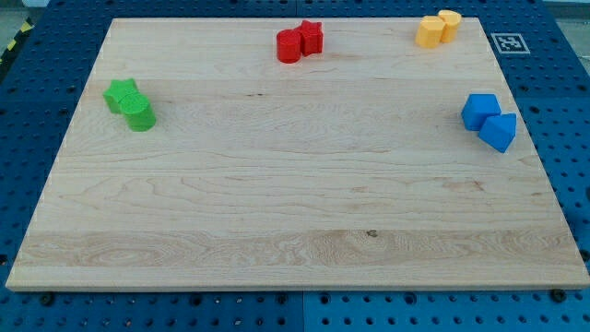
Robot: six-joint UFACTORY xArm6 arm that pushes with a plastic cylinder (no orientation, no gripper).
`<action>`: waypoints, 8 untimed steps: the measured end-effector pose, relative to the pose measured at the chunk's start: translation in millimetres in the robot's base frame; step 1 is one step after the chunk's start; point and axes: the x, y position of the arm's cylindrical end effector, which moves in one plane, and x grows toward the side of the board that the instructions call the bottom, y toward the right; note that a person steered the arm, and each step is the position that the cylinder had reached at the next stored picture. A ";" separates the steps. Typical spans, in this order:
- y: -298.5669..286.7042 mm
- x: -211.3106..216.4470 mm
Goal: Nudge the blue triangle left a bit
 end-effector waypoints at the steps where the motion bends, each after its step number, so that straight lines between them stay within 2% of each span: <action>1: 0.1 0.0; 3: -0.1 -10.1; 4: 0.0 -60.1; 5: 0.0 -92.9; 6: -30.3 -107.6; 7: -73.0 -99.6; 8: -86.6 -90.8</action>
